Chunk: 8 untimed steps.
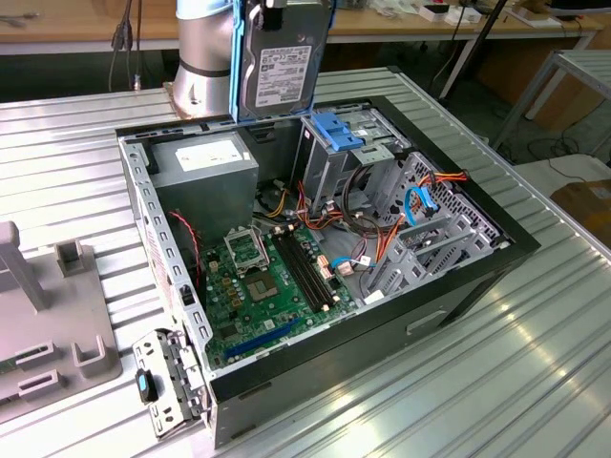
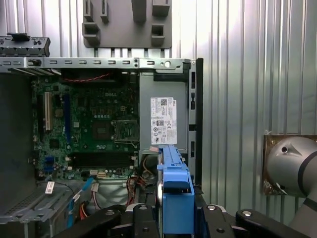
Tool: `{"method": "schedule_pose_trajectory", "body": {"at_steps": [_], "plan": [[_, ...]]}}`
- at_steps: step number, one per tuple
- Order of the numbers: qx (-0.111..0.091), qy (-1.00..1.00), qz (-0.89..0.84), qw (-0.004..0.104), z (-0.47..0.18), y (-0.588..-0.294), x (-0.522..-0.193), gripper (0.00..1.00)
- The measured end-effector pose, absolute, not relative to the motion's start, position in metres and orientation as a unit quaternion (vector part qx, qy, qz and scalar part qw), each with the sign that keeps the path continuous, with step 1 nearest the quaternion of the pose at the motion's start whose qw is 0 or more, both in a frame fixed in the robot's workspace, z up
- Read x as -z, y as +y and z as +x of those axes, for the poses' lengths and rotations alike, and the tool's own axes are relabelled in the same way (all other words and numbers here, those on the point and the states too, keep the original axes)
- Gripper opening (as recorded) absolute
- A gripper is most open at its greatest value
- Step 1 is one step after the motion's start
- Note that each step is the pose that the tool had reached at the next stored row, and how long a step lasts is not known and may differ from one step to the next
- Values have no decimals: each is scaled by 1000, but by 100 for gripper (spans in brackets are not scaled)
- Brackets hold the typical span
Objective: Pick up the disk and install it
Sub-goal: 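Pick up the disk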
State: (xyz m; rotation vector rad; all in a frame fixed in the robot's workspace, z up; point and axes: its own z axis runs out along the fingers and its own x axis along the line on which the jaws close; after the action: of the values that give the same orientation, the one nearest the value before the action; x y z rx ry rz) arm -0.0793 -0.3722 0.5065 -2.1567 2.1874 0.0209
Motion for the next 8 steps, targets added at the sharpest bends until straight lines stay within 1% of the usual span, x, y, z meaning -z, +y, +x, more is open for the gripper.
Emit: {"method": "schedule_pose_trajectory", "body": {"at_steps": [8], "plan": [[-6, 720, -693, 35, -79, -399, -505, 37]]}}
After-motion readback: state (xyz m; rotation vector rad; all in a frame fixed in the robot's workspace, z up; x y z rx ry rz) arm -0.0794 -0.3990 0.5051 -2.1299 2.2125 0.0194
